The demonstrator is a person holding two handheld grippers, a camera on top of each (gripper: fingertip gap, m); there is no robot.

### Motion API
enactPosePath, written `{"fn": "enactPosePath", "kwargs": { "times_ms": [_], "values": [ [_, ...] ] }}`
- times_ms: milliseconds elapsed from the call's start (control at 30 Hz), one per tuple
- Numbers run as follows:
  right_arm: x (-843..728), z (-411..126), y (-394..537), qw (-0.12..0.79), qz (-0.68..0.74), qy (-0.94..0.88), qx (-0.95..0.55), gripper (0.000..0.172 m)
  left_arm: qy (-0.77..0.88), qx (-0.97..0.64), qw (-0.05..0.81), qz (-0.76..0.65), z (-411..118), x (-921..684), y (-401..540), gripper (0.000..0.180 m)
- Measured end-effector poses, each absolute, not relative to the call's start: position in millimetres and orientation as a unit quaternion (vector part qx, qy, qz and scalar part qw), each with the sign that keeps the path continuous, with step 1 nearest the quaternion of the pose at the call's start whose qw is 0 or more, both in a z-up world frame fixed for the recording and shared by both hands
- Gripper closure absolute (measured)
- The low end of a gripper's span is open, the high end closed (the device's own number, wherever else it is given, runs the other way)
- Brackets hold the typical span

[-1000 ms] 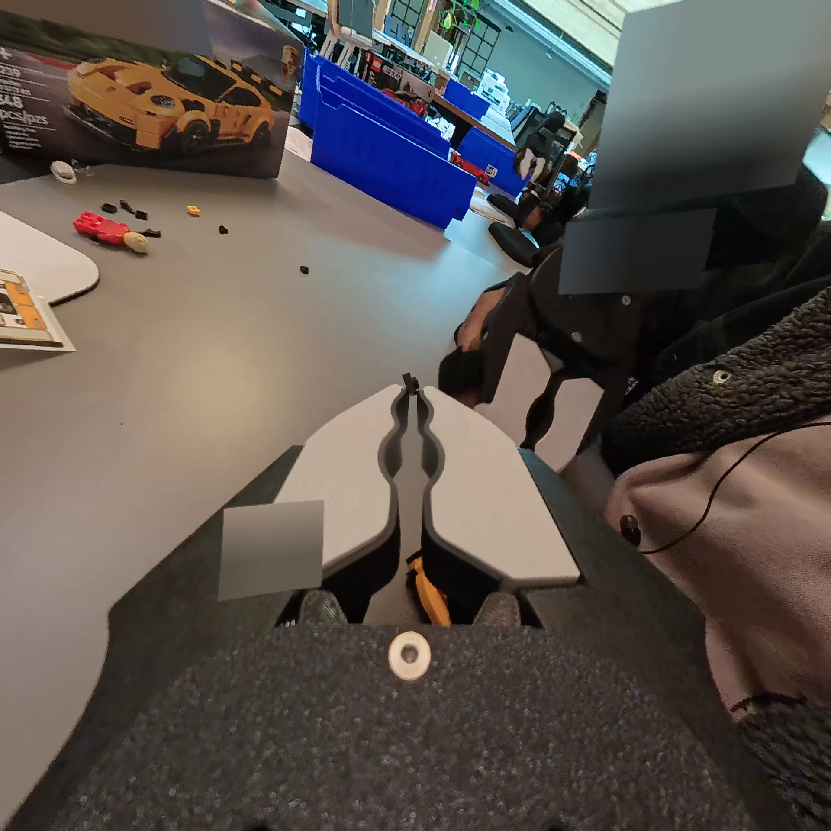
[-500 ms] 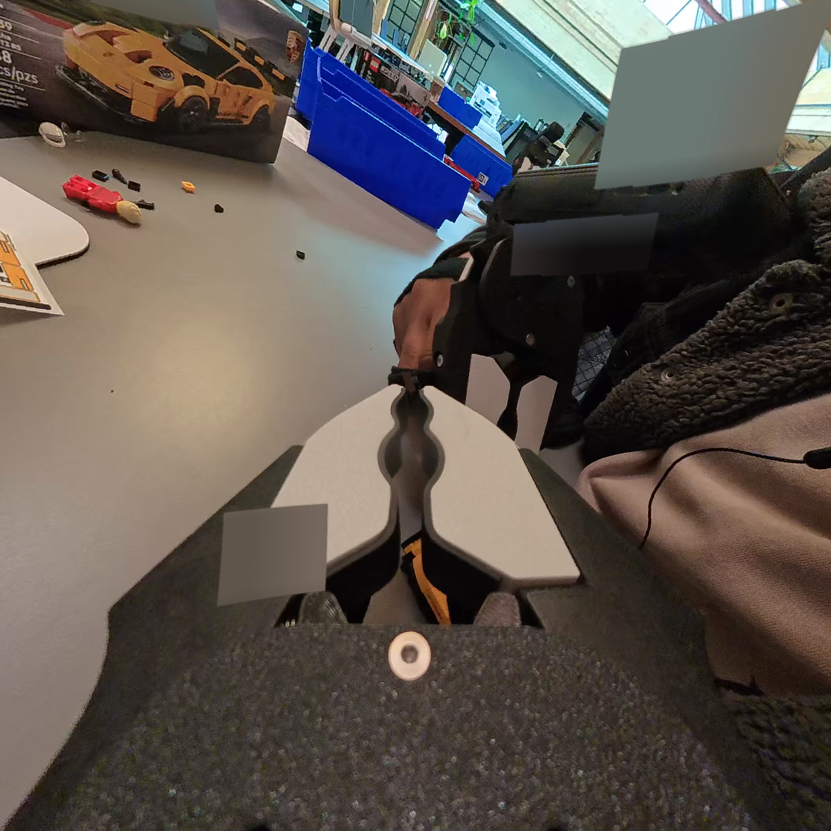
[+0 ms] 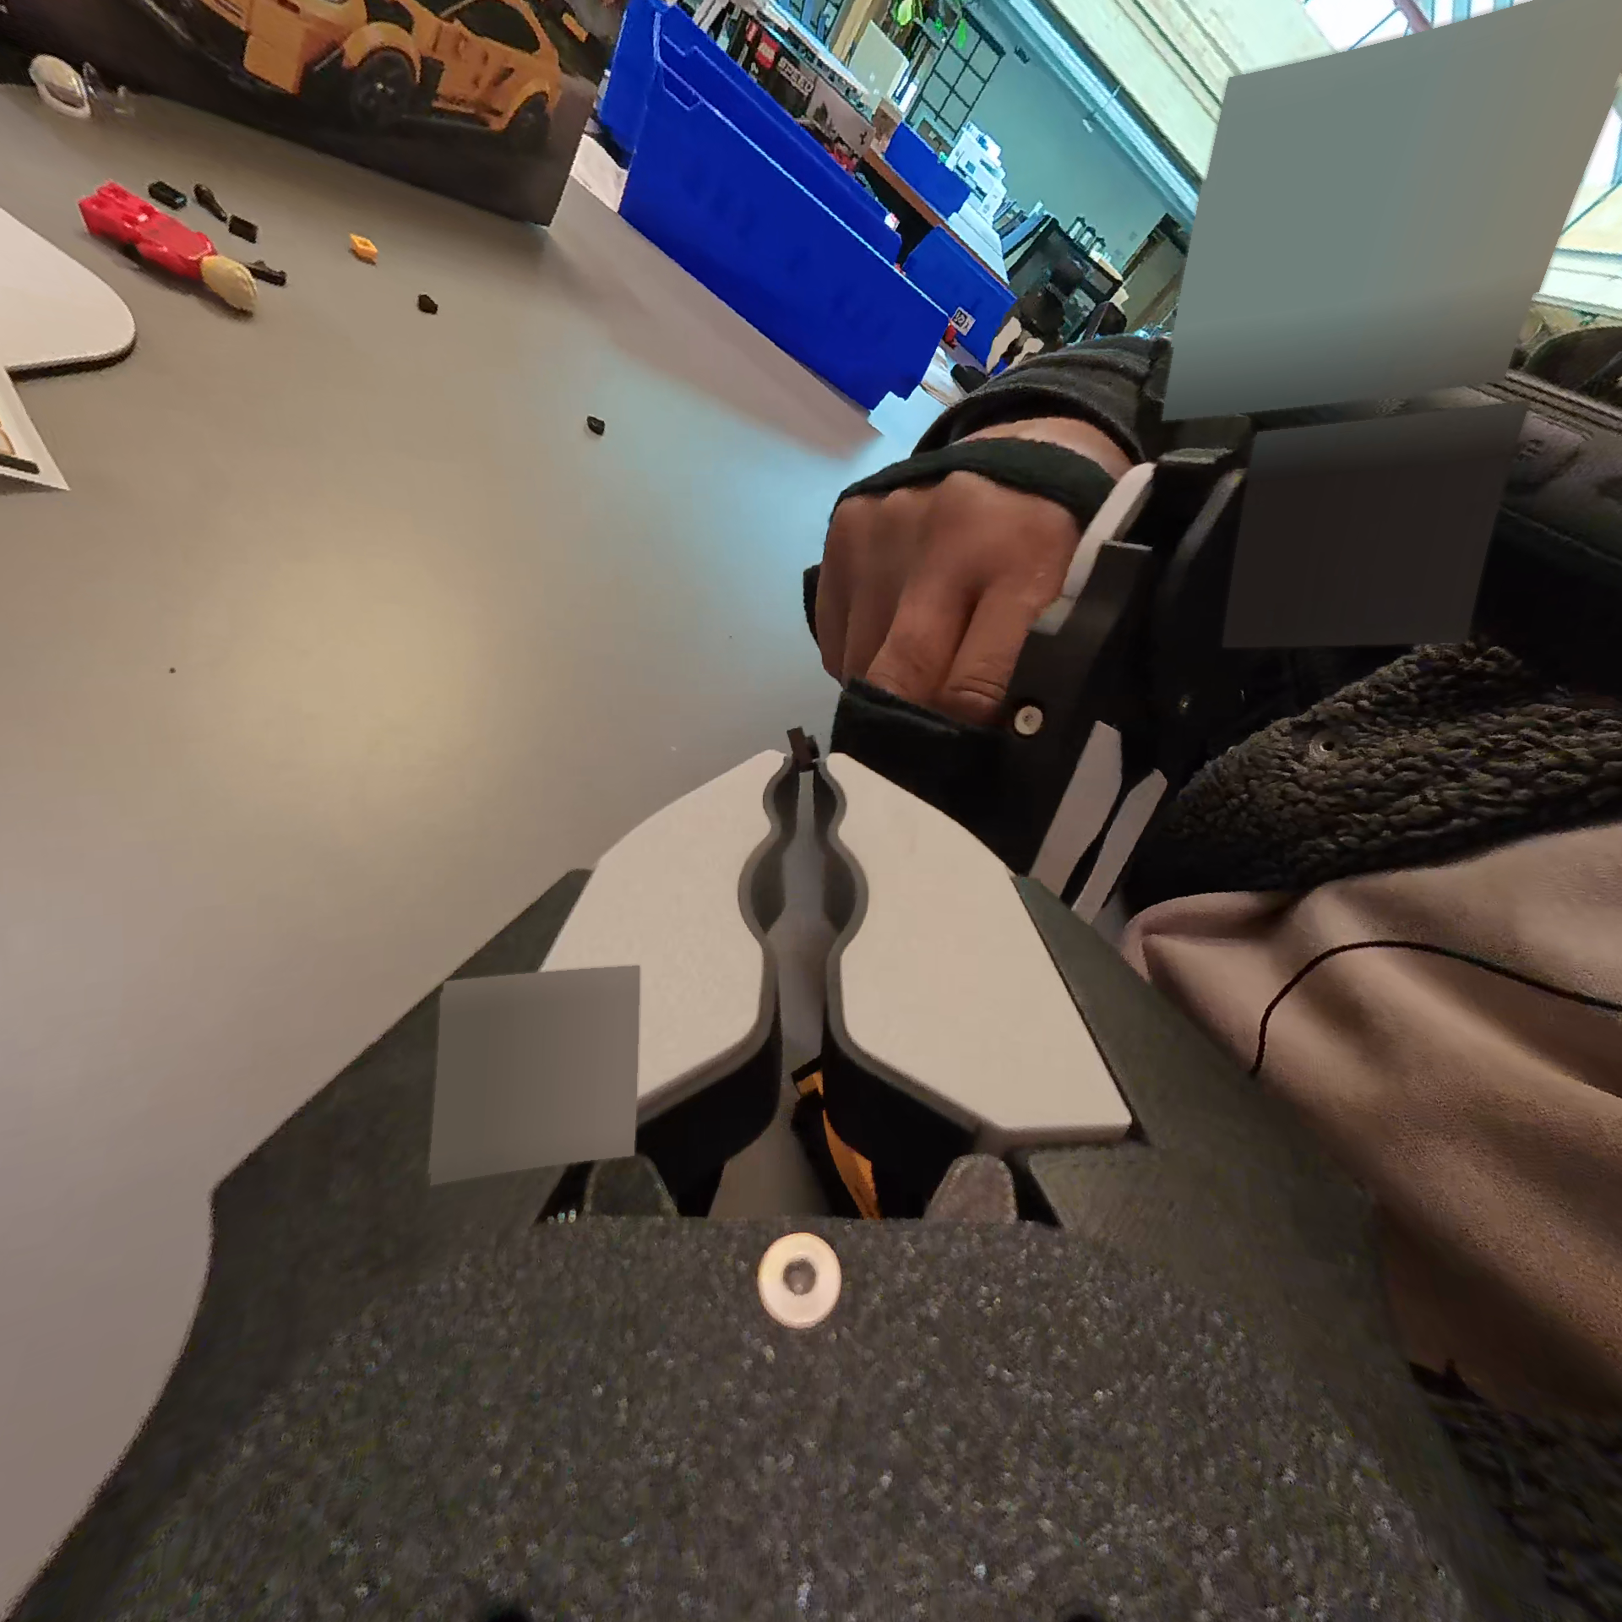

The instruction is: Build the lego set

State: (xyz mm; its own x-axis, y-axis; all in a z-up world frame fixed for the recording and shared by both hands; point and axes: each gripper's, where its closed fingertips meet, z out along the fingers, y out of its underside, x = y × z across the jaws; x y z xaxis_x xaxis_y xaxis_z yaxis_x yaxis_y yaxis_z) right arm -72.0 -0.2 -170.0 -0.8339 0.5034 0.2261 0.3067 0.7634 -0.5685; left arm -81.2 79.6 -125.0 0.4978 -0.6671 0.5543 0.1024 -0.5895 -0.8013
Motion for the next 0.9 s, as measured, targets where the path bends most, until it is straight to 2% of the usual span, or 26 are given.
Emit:
{"fn": "enactPosePath", "kwargs": {
  "times_ms": [567,900],
  "values": [
    [-72.3,-170.6,-6.8,0.201,0.215,-0.943,-0.155,0.172,0.188,-0.762,0.409,-0.465,-126.9,-79.6,78.4,0.177],
    [-49.0,-155.0,33.6,0.233,0.314,-0.849,-0.355,0.172,0.195,-0.761,0.41,-0.463,-127.0,-80.2,77.7,0.177]
  ]
}}
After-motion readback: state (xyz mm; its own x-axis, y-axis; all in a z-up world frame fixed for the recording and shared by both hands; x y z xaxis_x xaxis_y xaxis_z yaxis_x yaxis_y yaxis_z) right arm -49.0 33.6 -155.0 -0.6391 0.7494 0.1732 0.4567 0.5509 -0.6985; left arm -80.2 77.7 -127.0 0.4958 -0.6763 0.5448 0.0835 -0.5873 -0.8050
